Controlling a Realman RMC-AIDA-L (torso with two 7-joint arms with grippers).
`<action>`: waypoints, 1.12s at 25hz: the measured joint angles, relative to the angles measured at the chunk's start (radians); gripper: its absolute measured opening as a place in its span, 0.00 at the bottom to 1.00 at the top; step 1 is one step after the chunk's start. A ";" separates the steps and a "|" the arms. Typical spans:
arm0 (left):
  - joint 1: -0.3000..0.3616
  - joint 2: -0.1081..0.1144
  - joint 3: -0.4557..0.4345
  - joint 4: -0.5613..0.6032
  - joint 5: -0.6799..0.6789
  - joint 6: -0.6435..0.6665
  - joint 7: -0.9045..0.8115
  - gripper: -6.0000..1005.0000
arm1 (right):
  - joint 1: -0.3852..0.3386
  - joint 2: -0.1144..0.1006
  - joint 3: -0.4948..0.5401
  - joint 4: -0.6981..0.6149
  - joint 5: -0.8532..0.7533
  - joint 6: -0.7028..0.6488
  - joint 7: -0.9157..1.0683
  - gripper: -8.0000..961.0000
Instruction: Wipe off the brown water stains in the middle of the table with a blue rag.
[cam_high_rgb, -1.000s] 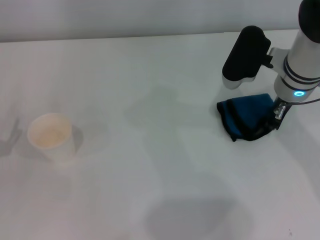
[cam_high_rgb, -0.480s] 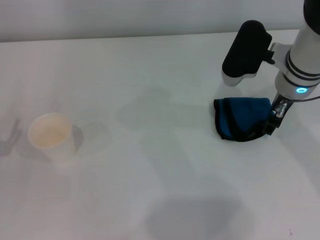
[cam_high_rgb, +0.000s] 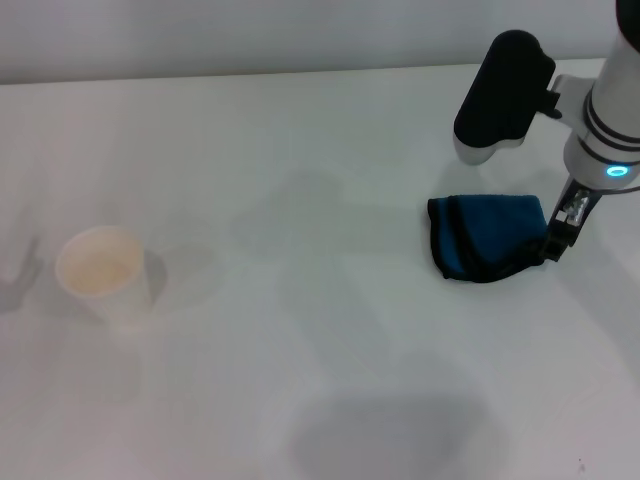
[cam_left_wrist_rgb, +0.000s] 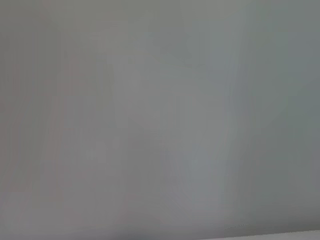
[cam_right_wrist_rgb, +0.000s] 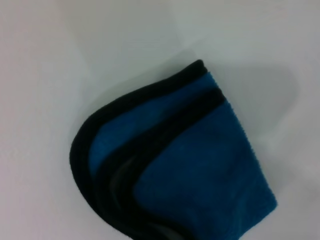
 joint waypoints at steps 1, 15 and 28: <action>0.000 0.000 0.000 0.000 0.000 0.000 0.000 0.87 | -0.003 0.000 0.000 -0.012 -0.001 0.005 0.000 0.83; 0.001 0.001 0.000 0.000 0.000 0.000 0.000 0.87 | -0.028 -0.001 0.002 -0.114 -0.016 0.065 0.001 0.83; 0.000 0.002 0.000 0.000 -0.001 0.000 0.000 0.87 | -0.080 -0.001 0.002 -0.306 -0.058 0.149 -0.006 0.83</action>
